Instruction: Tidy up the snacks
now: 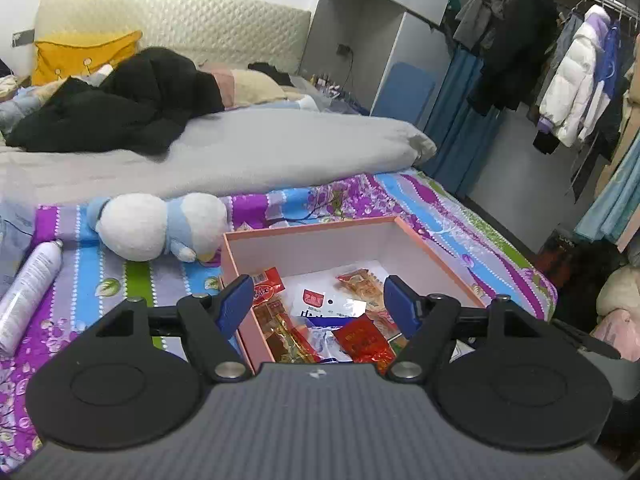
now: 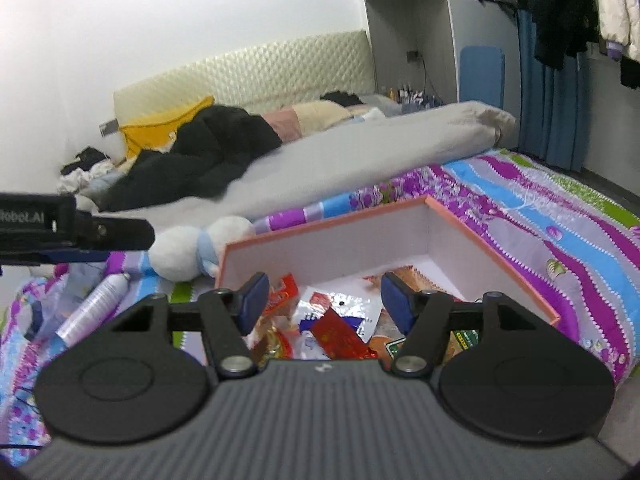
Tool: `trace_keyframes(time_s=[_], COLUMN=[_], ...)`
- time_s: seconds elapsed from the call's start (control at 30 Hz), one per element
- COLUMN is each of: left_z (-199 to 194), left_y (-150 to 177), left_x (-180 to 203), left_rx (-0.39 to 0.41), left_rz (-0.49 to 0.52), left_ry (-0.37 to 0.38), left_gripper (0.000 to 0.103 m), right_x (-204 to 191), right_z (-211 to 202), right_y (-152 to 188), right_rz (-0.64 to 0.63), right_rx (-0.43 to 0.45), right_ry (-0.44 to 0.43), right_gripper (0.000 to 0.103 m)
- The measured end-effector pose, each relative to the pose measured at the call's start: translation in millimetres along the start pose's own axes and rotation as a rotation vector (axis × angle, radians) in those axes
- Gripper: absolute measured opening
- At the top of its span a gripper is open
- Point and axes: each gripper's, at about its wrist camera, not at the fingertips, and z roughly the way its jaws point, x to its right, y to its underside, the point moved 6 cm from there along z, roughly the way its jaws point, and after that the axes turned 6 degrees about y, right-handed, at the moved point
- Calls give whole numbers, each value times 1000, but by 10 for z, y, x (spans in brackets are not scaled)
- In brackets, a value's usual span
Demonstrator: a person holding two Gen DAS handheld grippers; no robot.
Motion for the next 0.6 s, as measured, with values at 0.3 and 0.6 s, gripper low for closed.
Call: trace_keyframes(time_s=[0.3,0.6], left_z=[-649,-1102], left_y=[130,406], left_x=[122,345], left_rx=[31,22], left_rz=[2,8], left_ry=[-23,-33], left_gripper=[76,76], right_x=[-109,-107], right_z=[-495,-963], right_y=[-30,142], right_rz=[-26,-1], right_rx=[20,3], right_ry=[1,-19], right_gripper=[64,64])
